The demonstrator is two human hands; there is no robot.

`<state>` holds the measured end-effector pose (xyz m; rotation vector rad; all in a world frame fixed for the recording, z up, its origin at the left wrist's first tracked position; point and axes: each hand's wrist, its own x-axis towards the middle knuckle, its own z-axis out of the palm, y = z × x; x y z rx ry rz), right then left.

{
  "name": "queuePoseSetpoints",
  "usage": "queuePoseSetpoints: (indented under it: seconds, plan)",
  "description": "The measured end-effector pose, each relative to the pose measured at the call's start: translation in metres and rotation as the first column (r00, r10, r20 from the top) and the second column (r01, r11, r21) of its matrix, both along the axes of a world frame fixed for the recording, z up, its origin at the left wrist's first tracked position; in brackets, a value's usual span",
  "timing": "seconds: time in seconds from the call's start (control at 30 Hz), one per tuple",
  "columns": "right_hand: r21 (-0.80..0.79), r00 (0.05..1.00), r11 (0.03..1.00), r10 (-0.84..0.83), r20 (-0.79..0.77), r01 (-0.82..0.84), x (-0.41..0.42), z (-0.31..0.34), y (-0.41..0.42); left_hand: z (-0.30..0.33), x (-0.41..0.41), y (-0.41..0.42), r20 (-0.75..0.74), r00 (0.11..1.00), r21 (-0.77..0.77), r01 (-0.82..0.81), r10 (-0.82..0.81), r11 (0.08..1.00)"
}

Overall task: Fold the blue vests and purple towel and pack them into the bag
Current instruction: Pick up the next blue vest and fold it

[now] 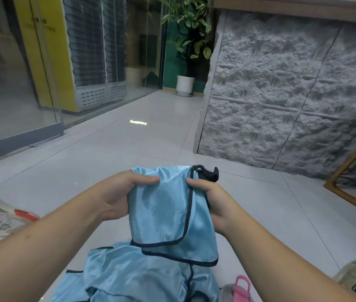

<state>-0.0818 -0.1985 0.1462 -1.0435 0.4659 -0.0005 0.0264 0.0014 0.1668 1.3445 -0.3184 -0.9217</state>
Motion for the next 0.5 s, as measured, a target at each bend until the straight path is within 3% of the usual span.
queuePoseSetpoints:
  seconds: [0.2, 0.3, 0.5]
  plan:
    - [-0.047, 1.000, 0.999, 0.015, 0.018, -0.014, -0.001, -0.006, 0.005, 0.007, -0.002, 0.003, -0.075, 0.994, -0.120, 0.074, -0.083, 0.990]
    - [0.023, 0.998, 0.999, 0.032, 0.046, -0.033, -0.001, -0.008, 0.007, 0.004, 0.002, 0.003, -0.091, 0.989, -0.154, 0.099, -0.114, 0.983]
    - [0.065, 0.998, 0.998, 0.021, 0.055, -0.025, 0.002, -0.010, 0.007, 0.003, 0.007, 0.004, -0.049, 0.997, -0.065, 0.060, -0.064, 0.996]
